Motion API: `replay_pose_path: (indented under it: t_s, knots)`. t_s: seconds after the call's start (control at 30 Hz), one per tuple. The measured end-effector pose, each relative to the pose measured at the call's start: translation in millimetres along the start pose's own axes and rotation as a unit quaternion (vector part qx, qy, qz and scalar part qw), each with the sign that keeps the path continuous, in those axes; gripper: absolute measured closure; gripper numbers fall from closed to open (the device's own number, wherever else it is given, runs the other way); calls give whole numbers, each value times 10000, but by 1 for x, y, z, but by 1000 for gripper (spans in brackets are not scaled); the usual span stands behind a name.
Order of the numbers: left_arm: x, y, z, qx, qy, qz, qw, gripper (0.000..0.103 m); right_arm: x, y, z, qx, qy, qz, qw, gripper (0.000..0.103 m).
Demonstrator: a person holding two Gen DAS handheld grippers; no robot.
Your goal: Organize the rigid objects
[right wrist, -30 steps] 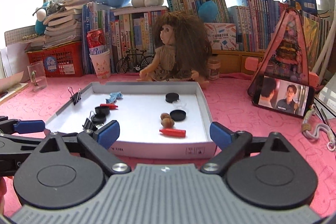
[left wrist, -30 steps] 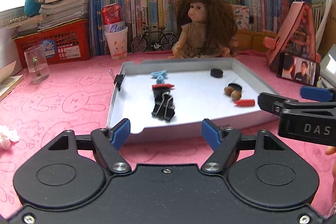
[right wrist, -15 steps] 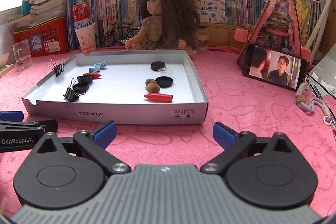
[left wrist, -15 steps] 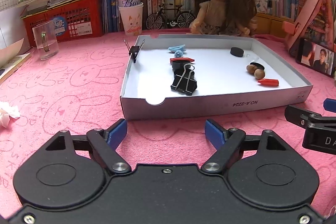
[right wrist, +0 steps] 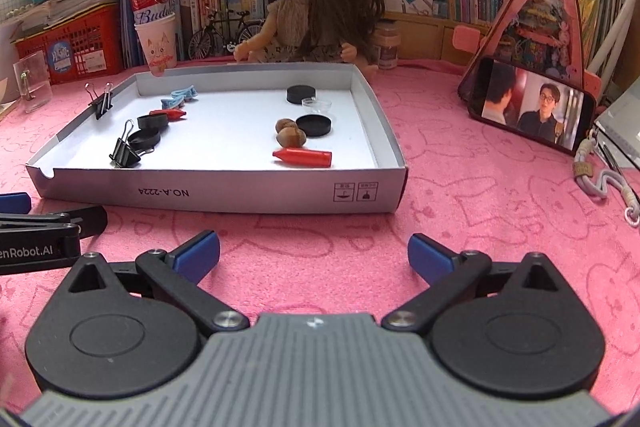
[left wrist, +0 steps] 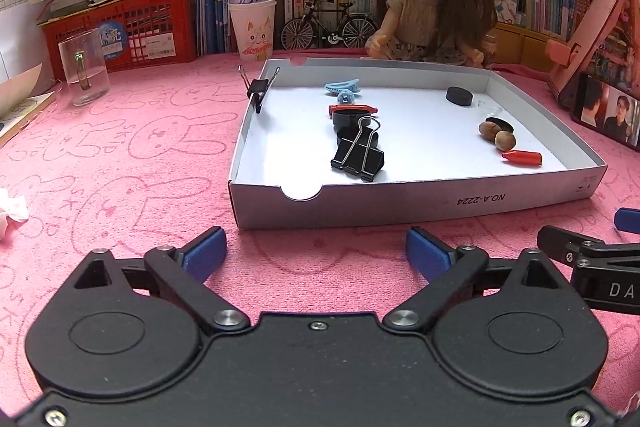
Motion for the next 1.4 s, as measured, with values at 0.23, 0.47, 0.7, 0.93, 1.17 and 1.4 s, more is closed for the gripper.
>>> replay_pose_path:
  t_s: [0.23,0.47,0.7,0.93,1.17,1.4]
  knots:
    - [0,0,4,8,-51,-15,10000,0,-3,0,4,-20,-115,-32,9999,0]
    - [0,0,4,5,-51,-16,10000,0,-3,0,4,-22,-124,-38,9999,0]
    - [0,0,4,4,-51,-20,10000,0,-3,0,5,-14,-129,-30,9999,0]
    - [0,0,4,4,-51,-22,10000,0,-3,0,5,-13,-129,-28,9999,0]
    - [0,0,4,6,-51,-18,10000,0,-3,0,5,-13,-129,-28,9999,0]
    - [0,0,4,3,-51,-21,10000,0,-3,0,5,-13,-130,-27,9999,0]
Point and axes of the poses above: each gripper's, at about its wrist camera, not at the fingertips, and z roughly the way its jaws point, y to its right, x to its top, the point moved 9 cm from there along z, roughly the way its jaws point, and after that the axes turned 1 degree about y, right-handed, at the moved point
